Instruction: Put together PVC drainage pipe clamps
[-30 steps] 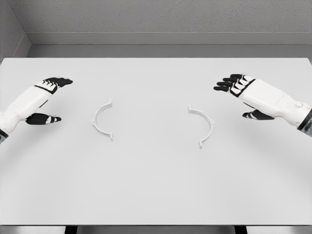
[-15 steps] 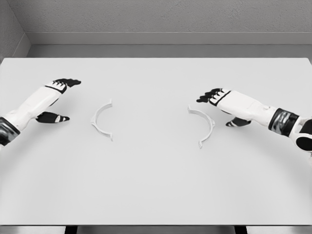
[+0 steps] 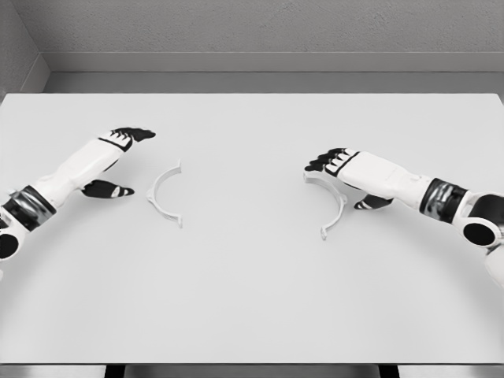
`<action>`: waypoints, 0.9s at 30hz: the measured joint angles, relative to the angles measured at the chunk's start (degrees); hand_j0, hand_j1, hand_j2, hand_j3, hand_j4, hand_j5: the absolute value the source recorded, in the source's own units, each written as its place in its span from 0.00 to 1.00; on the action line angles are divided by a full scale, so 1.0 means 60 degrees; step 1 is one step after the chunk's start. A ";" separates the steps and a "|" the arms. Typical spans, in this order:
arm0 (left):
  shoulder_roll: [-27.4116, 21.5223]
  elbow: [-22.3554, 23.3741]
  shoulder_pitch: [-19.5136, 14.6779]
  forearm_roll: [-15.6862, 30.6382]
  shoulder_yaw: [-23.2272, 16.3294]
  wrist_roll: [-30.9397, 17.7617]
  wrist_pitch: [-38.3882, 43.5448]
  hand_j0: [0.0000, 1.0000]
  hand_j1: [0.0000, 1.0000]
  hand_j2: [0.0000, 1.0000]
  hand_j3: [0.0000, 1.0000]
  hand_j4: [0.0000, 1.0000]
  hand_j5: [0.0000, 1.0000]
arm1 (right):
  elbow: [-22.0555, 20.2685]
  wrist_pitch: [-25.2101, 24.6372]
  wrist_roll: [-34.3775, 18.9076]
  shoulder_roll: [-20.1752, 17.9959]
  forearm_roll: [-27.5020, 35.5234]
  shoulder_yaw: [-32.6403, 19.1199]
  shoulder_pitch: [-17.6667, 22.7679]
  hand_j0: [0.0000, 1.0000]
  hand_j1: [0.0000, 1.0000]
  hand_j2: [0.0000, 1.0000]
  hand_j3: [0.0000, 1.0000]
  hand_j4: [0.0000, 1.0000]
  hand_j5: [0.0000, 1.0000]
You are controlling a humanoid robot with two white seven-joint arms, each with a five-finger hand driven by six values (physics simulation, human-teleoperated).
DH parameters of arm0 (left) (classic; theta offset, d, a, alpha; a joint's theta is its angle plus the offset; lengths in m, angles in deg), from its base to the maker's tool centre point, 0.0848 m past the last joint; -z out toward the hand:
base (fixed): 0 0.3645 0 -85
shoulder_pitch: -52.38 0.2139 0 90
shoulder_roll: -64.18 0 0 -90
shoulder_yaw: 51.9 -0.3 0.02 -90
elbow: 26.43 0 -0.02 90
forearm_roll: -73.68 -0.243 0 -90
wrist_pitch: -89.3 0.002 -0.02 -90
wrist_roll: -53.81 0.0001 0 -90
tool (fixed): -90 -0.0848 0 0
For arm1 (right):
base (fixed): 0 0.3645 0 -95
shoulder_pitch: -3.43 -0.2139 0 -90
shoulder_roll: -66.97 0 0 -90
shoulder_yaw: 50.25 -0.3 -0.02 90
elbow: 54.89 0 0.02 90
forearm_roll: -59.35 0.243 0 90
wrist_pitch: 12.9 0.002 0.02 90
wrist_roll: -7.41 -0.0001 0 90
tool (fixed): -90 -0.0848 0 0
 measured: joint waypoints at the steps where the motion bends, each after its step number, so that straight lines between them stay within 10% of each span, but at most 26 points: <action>1: 0.0012 -0.0008 0.0000 0.0000 -0.0029 0.0000 0.0000 1.00 1.00 1.00 1.00 1.00 1.00 | -0.0006 -0.0001 0.0002 0.0021 0.0005 0.0009 0.0000 1.00 1.00 1.00 1.00 1.00 1.00; 27: 0.0303 -0.0040 -0.0044 -0.0256 -0.0184 0.0001 0.0000 1.00 1.00 1.00 1.00 1.00 1.00 | -0.0424 0.0002 -0.0026 0.0291 -0.0020 0.0383 -0.0278 1.00 1.00 1.00 1.00 1.00 1.00</action>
